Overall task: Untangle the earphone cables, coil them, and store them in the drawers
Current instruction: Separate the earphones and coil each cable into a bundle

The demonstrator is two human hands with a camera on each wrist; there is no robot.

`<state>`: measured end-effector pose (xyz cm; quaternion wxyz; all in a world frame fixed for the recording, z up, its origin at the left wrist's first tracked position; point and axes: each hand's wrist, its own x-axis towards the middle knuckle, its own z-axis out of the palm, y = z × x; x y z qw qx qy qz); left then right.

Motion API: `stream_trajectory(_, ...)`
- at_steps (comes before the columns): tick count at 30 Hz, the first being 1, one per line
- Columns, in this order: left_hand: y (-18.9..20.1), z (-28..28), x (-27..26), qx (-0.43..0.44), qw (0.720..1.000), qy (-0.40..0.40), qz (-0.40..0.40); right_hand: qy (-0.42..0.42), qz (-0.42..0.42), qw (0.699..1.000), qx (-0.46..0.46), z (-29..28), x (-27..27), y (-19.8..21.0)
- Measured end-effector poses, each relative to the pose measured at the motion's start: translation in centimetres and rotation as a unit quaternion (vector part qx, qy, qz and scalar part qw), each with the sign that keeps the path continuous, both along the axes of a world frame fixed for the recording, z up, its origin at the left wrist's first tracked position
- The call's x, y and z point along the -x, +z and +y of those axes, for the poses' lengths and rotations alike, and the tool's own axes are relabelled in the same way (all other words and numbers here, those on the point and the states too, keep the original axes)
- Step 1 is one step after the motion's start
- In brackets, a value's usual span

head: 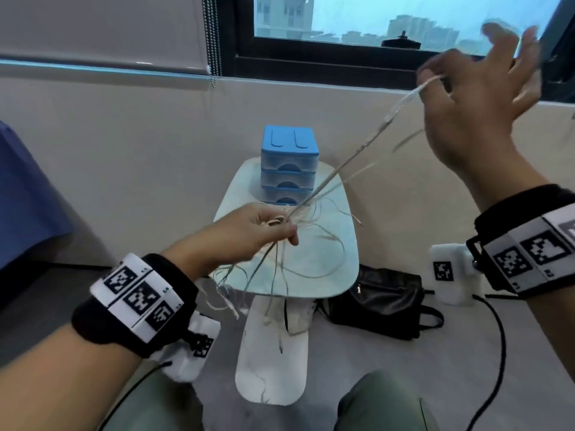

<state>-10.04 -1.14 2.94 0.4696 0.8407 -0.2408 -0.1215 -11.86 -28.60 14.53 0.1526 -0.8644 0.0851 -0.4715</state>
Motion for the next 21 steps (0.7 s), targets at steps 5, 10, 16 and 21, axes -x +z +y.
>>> stream_trajectory(5, 3.9, 1.5, -0.3, -0.005, 0.995, 0.014, -0.095, 0.003, 0.315, 0.946, -0.079, -2.8, -2.5, -4.3)
stream_trajectory(10, 8.2, 0.8, -1.1, 0.061, 0.993, 0.01, -0.099, 0.147, 0.532, 0.828, -0.101, -0.1, -2.1, -9.4)
stream_trajectory(16, 11.6, -0.9, -2.8, 0.069, 0.994, -0.013, -0.083, 0.497, 0.354, 0.682, -0.403, 4.6, -1.6, -8.7)
stream_trajectory(21, 12.0, -1.1, -4.8, 0.093, 0.995, 0.012, -0.044, 0.535, 0.29, 0.705, -0.365, 7.3, -3.7, -8.5)
